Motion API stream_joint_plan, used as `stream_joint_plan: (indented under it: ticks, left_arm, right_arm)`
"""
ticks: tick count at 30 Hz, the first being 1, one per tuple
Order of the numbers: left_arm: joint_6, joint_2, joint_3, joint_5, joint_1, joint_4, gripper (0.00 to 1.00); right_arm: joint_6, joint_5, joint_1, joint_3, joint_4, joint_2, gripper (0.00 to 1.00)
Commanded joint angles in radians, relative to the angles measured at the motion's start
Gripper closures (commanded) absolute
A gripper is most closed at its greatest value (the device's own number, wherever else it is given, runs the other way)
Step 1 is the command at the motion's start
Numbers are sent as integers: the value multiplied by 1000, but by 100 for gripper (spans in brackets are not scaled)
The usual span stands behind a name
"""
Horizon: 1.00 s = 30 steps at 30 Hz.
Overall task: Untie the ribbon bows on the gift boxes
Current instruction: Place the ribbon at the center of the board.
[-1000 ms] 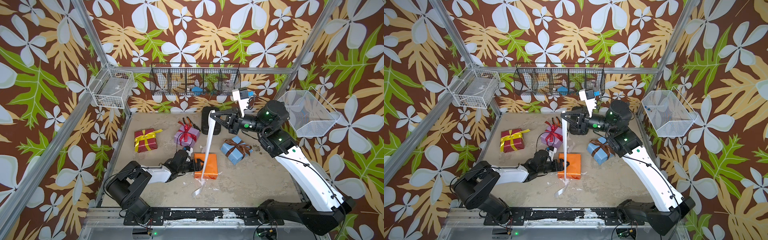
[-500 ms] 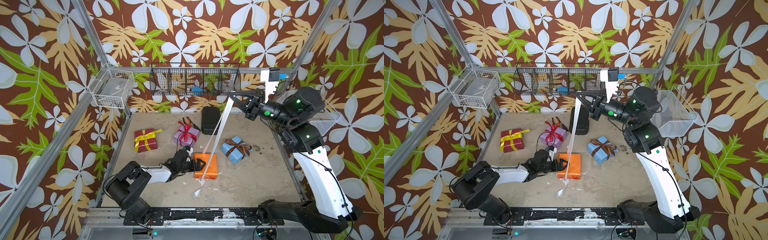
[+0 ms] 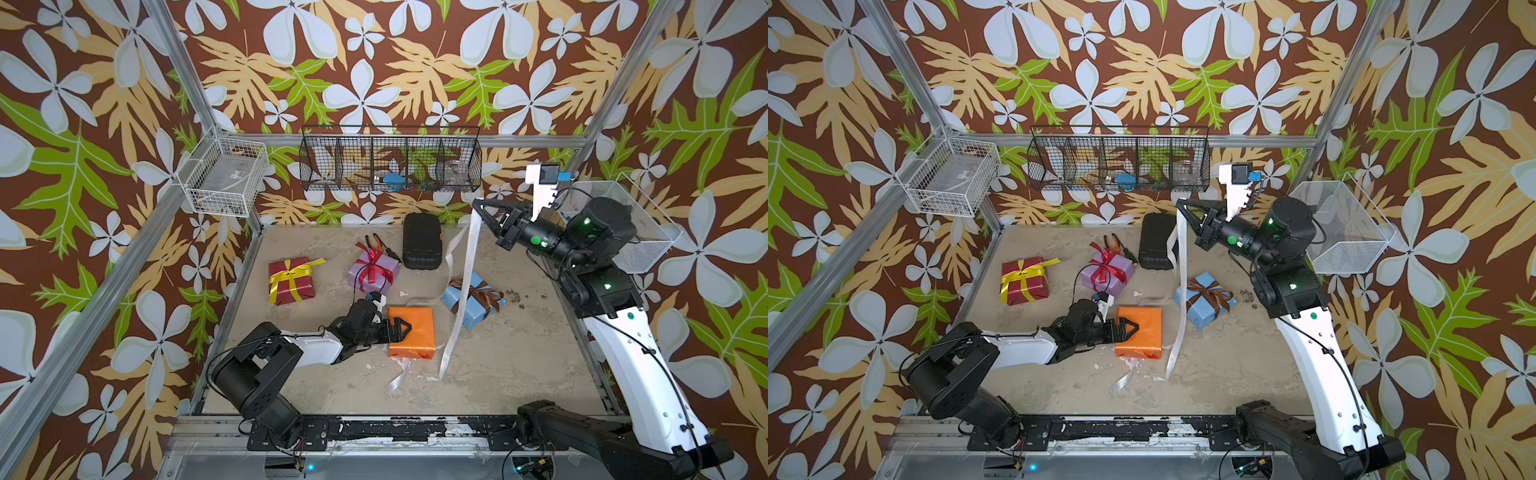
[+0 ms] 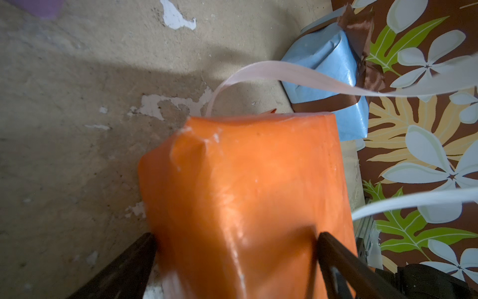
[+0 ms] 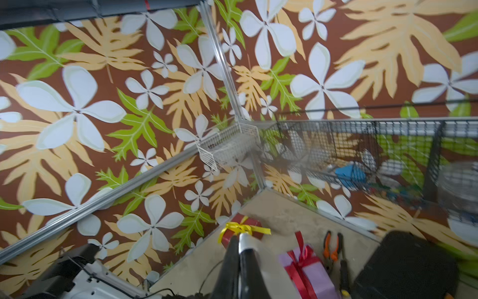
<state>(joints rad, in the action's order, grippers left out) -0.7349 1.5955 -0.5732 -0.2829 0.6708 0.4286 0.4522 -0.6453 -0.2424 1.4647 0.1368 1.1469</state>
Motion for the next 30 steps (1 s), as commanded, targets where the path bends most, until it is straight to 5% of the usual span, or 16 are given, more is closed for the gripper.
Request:
stream_joint_plan:
  ticks: [1, 8, 14, 25, 26, 27, 30]
  left_arm:
    - [45, 14, 12, 96, 1, -241, 2]
    - [46, 8, 8, 102, 1, -246, 2]
    - [52, 7, -7, 104, 1, -265, 2]
    - [55, 9, -19, 110, 1, -280, 2]
    - [57, 8, -20, 109, 1, -280, 2]
    - [58, 10, -23, 111, 1, -284, 1]
    - [66, 8, -32, 116, 0, -294, 2]
  right_arm:
    - [-81, 212, 0, -123, 16, -52, 100]
    - [-151, 589, 54, -444, 64, -119, 100]
    - [-66, 509, 286, -624, -23, -78, 100]
    - [-1, 682, 321, -772, -142, 6, 100]
    - [3, 682, 322, -788, -147, 13, 96]
    - [3, 682, 323, -799, -149, 19, 81]
    - [1, 681, 322, -780, -90, 21, 2]
